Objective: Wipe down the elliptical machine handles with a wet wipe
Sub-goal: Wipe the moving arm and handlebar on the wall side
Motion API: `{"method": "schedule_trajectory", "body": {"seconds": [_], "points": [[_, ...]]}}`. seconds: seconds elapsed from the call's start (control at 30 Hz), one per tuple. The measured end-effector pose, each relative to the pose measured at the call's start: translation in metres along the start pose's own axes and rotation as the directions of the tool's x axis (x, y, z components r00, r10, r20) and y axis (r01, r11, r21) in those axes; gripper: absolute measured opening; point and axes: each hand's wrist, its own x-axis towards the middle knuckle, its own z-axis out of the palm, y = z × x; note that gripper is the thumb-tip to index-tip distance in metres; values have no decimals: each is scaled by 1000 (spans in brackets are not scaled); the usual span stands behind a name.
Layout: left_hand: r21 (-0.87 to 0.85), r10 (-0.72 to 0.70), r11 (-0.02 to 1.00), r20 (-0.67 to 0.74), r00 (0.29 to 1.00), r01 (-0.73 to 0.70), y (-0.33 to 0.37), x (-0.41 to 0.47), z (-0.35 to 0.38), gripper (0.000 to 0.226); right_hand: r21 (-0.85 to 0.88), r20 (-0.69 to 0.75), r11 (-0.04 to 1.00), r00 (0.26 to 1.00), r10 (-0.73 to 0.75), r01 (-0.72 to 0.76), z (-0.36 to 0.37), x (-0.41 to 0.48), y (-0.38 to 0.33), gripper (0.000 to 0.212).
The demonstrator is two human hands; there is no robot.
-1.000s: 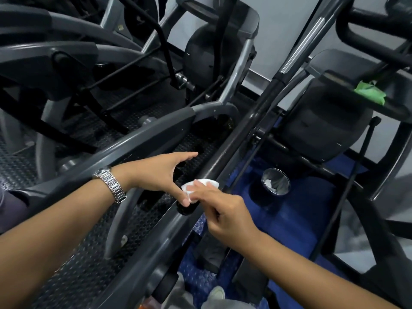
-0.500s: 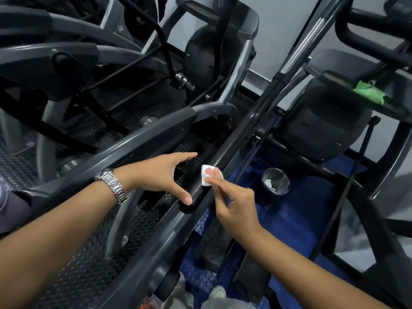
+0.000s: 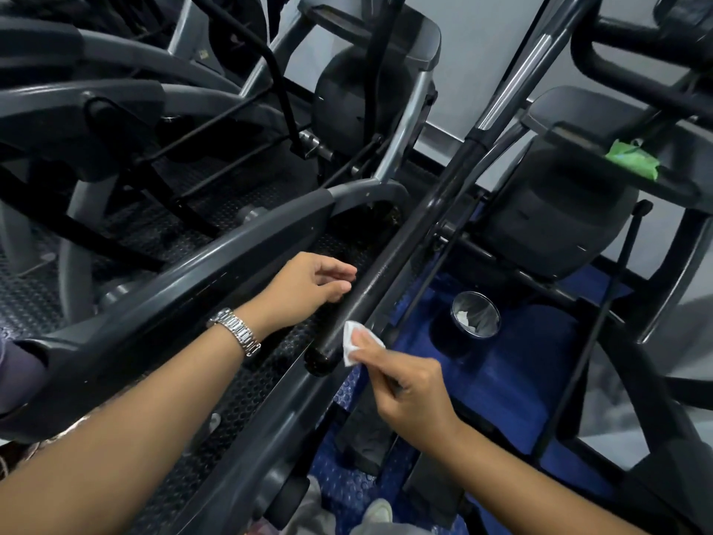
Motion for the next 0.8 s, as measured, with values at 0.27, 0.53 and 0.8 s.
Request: {"method": "schedule_trajectory", "body": {"seconds": [0.27, 0.53, 0.8], "points": [[-112, -36, 993, -56, 998, 29, -10, 1, 9, 20, 50, 14, 999, 1000, 3, -4, 6, -8, -10, 27], [-97, -32, 995, -62, 998, 26, -10, 1, 8, 20, 5, 36, 1000, 999, -23, 23, 3, -2, -15, 28], [-73, -27, 997, -59, 998, 22, -8, 1, 7, 19, -34, -13, 999, 999, -41, 40, 4, 15, -11, 32]]}}
